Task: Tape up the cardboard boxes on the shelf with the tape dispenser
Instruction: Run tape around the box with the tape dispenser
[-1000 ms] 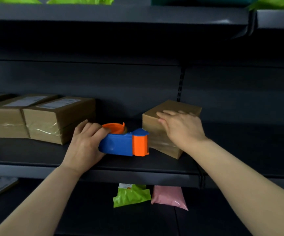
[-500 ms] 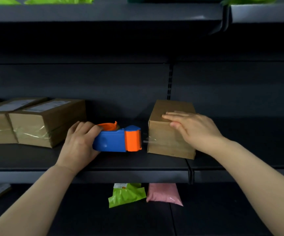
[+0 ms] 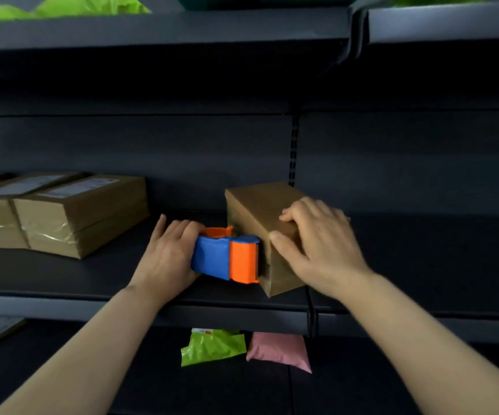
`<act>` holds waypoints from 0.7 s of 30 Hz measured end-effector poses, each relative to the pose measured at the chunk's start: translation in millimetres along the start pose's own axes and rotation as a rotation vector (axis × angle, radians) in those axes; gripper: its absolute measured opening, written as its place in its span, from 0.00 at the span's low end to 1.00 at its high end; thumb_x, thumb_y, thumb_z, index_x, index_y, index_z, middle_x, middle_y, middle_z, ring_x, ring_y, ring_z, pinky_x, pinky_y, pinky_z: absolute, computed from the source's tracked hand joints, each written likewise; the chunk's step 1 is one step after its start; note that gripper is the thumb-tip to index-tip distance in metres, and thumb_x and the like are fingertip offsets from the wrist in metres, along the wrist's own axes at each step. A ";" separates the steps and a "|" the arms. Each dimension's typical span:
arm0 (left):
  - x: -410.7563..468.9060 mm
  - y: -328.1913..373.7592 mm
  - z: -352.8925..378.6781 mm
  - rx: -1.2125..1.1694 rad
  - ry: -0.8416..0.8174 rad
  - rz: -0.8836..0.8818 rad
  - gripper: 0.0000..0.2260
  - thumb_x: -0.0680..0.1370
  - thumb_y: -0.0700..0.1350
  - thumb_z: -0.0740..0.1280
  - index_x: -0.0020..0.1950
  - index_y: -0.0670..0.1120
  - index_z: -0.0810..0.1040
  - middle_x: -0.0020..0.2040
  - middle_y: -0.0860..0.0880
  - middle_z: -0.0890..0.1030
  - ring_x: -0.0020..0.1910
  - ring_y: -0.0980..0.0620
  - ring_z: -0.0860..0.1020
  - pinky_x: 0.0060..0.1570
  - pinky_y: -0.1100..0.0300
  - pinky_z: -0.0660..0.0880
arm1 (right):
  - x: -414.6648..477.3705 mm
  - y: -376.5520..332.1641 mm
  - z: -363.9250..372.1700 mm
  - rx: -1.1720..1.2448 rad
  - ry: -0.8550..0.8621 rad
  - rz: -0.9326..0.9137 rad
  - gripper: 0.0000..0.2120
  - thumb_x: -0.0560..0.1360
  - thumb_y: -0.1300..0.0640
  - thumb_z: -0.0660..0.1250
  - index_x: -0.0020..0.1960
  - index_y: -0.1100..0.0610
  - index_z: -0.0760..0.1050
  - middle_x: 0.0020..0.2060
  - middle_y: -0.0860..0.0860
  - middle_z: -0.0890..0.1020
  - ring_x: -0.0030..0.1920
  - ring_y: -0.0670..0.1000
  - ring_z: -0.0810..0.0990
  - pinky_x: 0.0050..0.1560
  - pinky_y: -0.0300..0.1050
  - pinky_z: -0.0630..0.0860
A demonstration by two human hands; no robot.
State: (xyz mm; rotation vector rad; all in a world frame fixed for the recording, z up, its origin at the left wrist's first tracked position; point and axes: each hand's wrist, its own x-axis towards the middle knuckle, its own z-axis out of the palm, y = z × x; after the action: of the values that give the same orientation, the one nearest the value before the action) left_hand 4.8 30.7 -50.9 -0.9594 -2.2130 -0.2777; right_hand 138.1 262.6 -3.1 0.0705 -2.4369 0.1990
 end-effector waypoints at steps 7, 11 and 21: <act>-0.8 2.4 -4.0 -0.037 -0.023 0.032 0.33 0.57 0.48 0.81 0.57 0.44 0.71 0.50 0.44 0.80 0.50 0.40 0.78 0.60 0.39 0.73 | 12.9 -4.6 42.4 -0.101 0.447 -0.051 0.24 0.76 0.38 0.54 0.40 0.55 0.77 0.37 0.51 0.77 0.39 0.56 0.75 0.41 0.50 0.64; -1.9 -0.3 -5.1 -0.096 -0.028 0.089 0.32 0.61 0.55 0.76 0.61 0.49 0.69 0.53 0.47 0.79 0.51 0.43 0.76 0.57 0.42 0.74 | 14.5 -2.8 46.2 0.072 0.577 -0.024 0.24 0.79 0.41 0.52 0.36 0.55 0.76 0.34 0.49 0.77 0.37 0.53 0.73 0.40 0.47 0.62; -3.3 0.5 -8.3 -0.200 0.028 0.218 0.32 0.59 0.50 0.80 0.59 0.48 0.72 0.48 0.49 0.79 0.47 0.47 0.78 0.59 0.48 0.73 | 57.1 -55.1 -2.9 -0.145 -0.188 0.340 0.27 0.79 0.33 0.48 0.61 0.49 0.75 0.58 0.49 0.77 0.57 0.53 0.75 0.53 0.50 0.69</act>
State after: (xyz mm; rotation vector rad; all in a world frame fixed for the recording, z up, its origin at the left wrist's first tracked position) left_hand 11.1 25.6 -47.0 -1.2866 -2.0607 -0.4142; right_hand 101.9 208.7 42.7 -0.4087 -2.6301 0.1708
